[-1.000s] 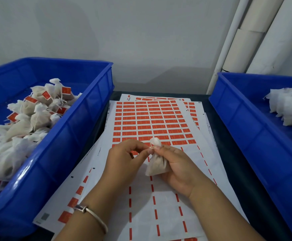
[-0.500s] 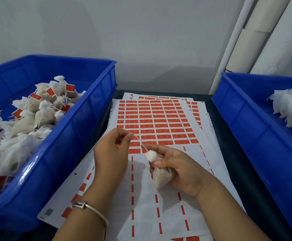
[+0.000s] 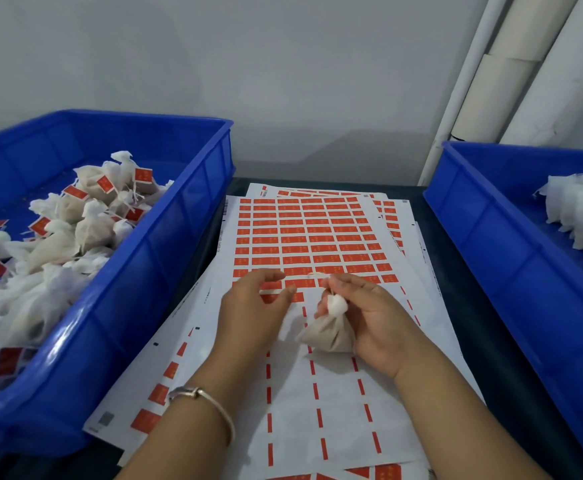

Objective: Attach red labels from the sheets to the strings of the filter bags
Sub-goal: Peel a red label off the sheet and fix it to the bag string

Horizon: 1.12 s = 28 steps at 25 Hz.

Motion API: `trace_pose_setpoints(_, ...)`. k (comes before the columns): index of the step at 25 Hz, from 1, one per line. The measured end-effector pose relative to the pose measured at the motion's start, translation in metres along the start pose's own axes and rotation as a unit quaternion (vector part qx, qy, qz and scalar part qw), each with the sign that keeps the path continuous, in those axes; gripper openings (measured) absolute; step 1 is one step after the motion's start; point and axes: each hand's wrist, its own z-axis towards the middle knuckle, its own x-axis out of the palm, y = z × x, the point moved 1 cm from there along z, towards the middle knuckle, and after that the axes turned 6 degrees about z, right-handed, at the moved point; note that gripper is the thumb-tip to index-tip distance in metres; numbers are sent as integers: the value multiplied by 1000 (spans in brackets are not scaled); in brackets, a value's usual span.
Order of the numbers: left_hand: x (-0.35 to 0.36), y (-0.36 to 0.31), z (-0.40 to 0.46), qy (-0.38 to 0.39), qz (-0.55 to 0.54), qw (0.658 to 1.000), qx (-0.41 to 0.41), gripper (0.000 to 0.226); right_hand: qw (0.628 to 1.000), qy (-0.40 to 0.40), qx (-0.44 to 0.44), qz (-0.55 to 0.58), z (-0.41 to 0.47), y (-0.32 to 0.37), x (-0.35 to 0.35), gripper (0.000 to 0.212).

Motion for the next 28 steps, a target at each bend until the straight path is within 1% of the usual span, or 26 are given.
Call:
trace_pose_setpoints(2, 13, 8, 1, 0, 98, 995, 20, 41, 999, -24, -14, 21, 2, -1, -2, 20)
trace_pose_setpoints(4, 23, 13, 3, -2, 195, 979, 56, 56, 998, -37, -17, 37, 4, -4, -5, 25)
trace_pose_setpoints(5, 25, 15, 3, 3, 240, 968, 72, 61, 998, -43, -16, 37, 3, -5, -6, 25)
trace_pose_setpoints(7, 27, 17, 4, 19, 303, 948, 95, 69, 997, -55, -16, 43, 5, -7, -6, 18)
trace_pose_setpoints(9, 29, 17, 4, 31, 340, 934, 104, 68, 997, -59, -17, 50, 5, -7, -8, 14)
trace_pose_setpoints(12, 30, 13, 4, 43, 367, 923, 110, 60, 997, -61, -14, 50, 6, -9, -10, 16)
trace_pose_setpoints(16, 25, 4, 5, 42, 370, 921, 111, 45, 997, -61, -12, 43, 6, -10, -12, 18)
trace_pose_setpoints(18, 23, 1, 2, 48, 384, 913, 133, 40, 997, -59, -8, 44, 7, -10, -12, 19)
trace_pose_setpoints(19, 23, 1, 0, 51, 387, 909, 145, 40, 997, -57, -4, 45, 7, -10, -11, 18)
trace_pose_setpoints(22, 22, 5, -3, 16, 354, 923, 152, 38, 997, -54, 1, 55, 9, -10, -11, 19)
trace_pose_setpoints(24, 23, 4, -4, 3, 351, 922, 161, 36, 997, -57, -2, 48, 10, -10, -11, 21)
trace_pose_setpoints(28, 24, 3, -4, 19, 369, 913, 174, 35, 997, -61, -9, 37, 10, -11, -12, 21)
